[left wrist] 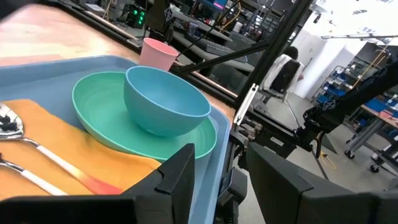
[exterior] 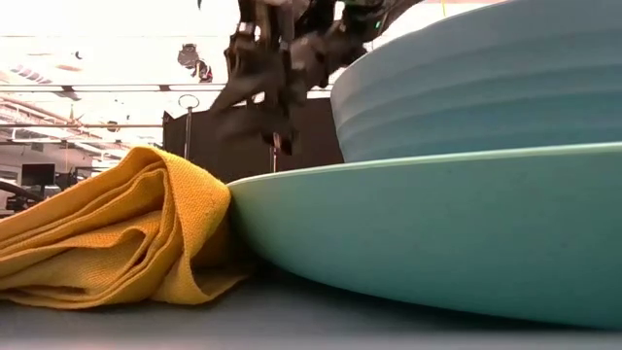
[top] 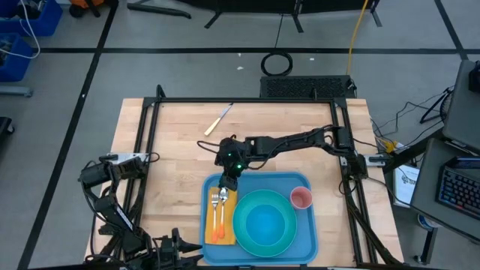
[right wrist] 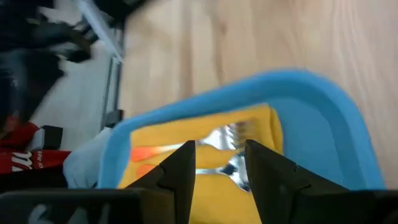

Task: Set up tray
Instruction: Put the yellow table knife on top of the yellow table napkin to the right of the orange spoon

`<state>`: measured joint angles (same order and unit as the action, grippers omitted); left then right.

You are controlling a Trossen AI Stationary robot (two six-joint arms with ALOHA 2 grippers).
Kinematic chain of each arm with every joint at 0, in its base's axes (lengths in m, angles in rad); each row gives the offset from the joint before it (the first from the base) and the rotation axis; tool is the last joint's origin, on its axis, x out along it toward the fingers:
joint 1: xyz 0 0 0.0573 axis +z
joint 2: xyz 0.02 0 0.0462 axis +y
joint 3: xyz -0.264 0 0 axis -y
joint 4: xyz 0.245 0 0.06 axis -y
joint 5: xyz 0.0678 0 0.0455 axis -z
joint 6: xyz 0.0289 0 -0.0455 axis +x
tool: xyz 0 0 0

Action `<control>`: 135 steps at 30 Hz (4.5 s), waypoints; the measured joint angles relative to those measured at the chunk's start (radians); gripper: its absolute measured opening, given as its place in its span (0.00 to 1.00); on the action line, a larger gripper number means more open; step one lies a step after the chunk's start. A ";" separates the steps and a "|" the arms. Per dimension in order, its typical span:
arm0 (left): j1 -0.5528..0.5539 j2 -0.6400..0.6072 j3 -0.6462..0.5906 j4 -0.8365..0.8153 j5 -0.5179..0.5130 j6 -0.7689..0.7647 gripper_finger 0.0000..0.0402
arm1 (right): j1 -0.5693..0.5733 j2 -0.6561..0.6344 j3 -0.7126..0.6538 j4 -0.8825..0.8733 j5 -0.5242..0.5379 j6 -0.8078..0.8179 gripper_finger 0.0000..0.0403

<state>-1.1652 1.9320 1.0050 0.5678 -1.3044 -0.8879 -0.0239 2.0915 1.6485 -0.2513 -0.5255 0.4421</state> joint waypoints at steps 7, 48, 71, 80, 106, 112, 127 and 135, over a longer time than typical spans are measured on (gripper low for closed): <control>0.030 0.000 0.000 -0.005 0.024 0.042 0.37 | 0.092 -0.138 0.000 -0.014 0.025 -0.111 0.31; 0.987 -0.551 -0.001 -0.968 0.781 0.119 0.37 | 0.573 -0.785 -0.977 0.758 0.581 -0.345 0.00; 1.687 -0.467 -0.001 -1.103 1.298 0.525 0.50 | 0.573 -0.784 -1.188 0.953 0.581 -0.241 0.00; 1.740 -0.315 0.000 -1.105 1.409 0.604 0.68 | 0.573 -0.784 -1.192 0.955 0.581 -0.243 0.00; 1.761 -0.187 0.000 -1.023 1.378 0.727 0.58 | 0.573 -0.784 -1.192 0.950 0.581 -0.241 0.00; 1.761 -0.126 0.004 -1.027 1.346 0.729 0.59 | 0.573 -0.784 -1.193 0.951 0.581 -0.241 0.00; 1.761 -0.118 0.001 -1.020 1.326 0.702 0.37 | 0.561 -0.784 -1.278 1.066 0.609 -0.191 0.00; 1.760 -0.117 0.000 -0.990 1.308 0.684 0.19 | 0.562 -0.784 -1.291 1.094 0.608 -0.165 0.00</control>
<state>0.5951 1.8149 1.0050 -0.4220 0.0035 -0.2043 0.5381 1.3075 0.3580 0.8429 0.0822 0.2768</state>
